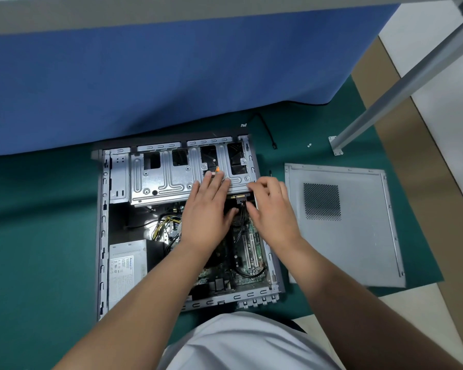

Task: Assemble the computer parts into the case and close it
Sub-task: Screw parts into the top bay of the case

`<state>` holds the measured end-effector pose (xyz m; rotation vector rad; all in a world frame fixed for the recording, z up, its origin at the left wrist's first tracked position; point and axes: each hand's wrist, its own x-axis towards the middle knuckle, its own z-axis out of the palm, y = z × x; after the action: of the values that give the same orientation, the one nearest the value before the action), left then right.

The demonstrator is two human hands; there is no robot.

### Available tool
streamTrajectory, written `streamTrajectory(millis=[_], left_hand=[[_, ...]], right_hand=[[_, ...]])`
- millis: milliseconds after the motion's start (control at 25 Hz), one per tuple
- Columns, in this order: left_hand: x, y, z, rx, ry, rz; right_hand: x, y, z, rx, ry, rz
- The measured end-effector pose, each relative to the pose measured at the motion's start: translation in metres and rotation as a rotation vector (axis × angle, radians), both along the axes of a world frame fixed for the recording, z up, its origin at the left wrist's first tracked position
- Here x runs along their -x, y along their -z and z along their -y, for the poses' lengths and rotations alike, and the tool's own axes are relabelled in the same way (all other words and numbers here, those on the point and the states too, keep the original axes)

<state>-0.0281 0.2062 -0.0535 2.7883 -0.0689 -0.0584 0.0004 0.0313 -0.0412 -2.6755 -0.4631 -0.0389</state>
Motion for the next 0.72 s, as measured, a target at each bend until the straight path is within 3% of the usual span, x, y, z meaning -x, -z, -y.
streamTrajectory(millis=[80,360,720], left_hand=[[-0.006,0.005,-0.003,-0.042,0.008,-0.056],[-0.006,0.011,-0.001,-0.104,-0.011,0.006],[-0.010,-0.003,-0.009,0.026,0.049,-0.072]], right_hand=[[0.000,0.001,0.000,0.012,0.021,-0.018],[-0.003,0.003,-0.002,-0.001,0.038,-0.069],[-0.007,-0.008,-0.001,0.057,-0.008,-0.105]])
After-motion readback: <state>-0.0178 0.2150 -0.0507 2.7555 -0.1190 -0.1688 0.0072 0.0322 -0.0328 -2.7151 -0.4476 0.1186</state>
